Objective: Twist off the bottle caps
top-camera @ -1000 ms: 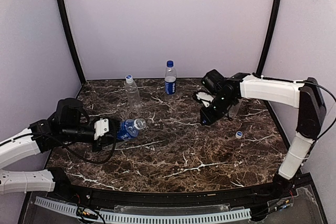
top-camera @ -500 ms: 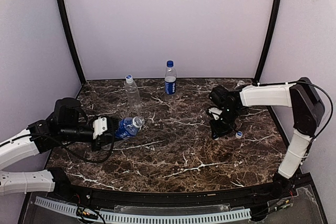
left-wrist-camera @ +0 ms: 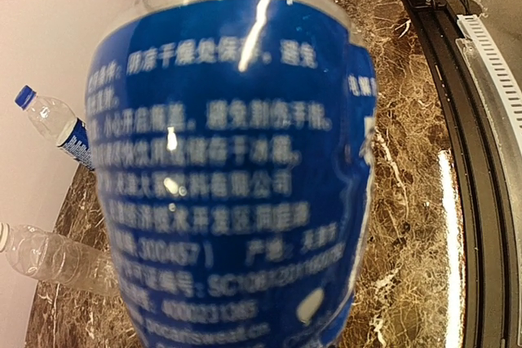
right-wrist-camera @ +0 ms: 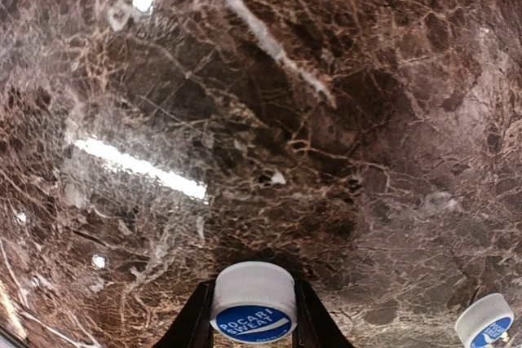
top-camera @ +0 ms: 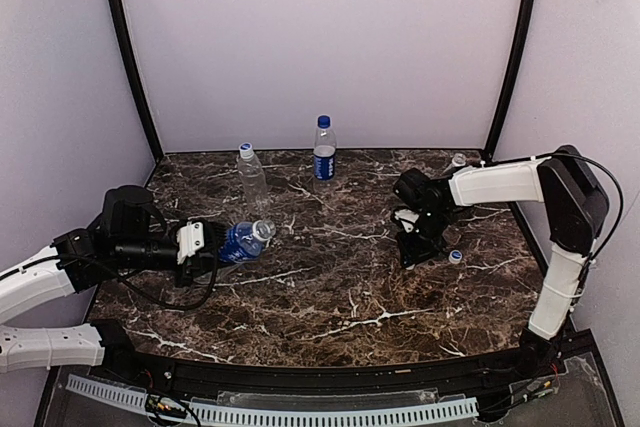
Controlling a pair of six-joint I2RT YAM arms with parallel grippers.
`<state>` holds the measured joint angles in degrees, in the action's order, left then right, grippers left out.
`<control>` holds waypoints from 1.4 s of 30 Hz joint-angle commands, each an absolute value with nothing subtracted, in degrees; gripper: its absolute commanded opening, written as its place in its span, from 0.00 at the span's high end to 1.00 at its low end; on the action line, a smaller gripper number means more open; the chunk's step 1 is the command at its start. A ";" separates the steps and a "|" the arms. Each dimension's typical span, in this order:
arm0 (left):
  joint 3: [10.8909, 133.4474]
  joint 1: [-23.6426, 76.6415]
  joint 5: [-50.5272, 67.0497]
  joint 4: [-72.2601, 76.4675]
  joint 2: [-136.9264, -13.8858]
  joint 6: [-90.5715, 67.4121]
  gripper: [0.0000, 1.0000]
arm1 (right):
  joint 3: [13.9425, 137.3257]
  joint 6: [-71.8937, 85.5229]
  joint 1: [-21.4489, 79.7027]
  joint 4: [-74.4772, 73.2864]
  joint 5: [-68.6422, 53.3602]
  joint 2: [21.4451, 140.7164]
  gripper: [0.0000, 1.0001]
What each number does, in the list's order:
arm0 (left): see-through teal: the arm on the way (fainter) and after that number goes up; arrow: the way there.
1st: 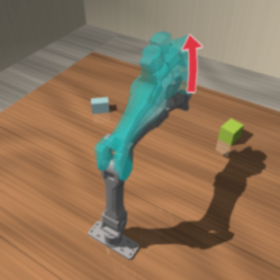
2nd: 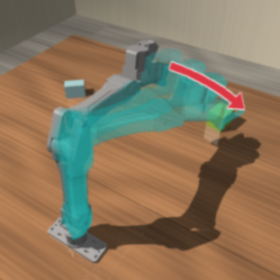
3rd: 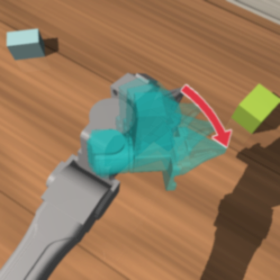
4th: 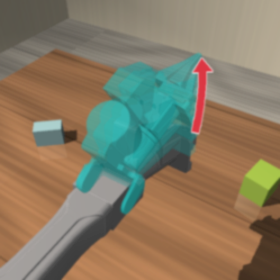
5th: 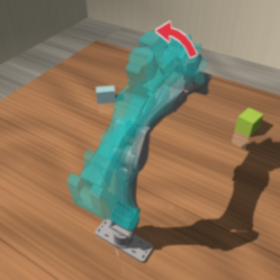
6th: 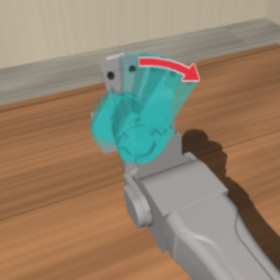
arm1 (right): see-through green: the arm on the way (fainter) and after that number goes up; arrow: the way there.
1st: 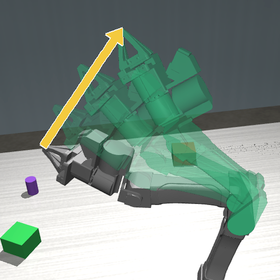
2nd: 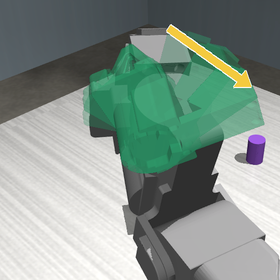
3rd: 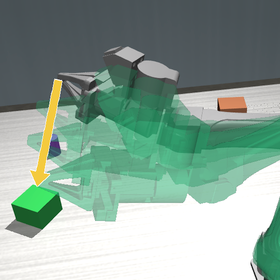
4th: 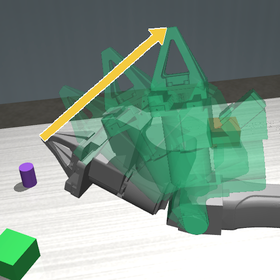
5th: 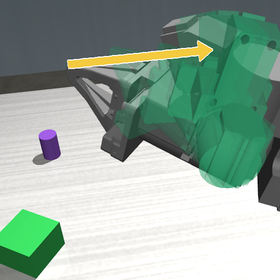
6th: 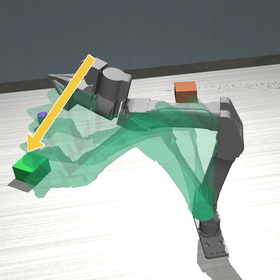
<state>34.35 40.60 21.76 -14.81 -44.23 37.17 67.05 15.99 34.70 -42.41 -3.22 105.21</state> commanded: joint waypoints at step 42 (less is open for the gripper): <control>39.23 40.08 43.65 4.68 -46.76 10.85 0.77 | 82.10 -2.71 63.01 21.61 -38.43 93.72 0.31</control>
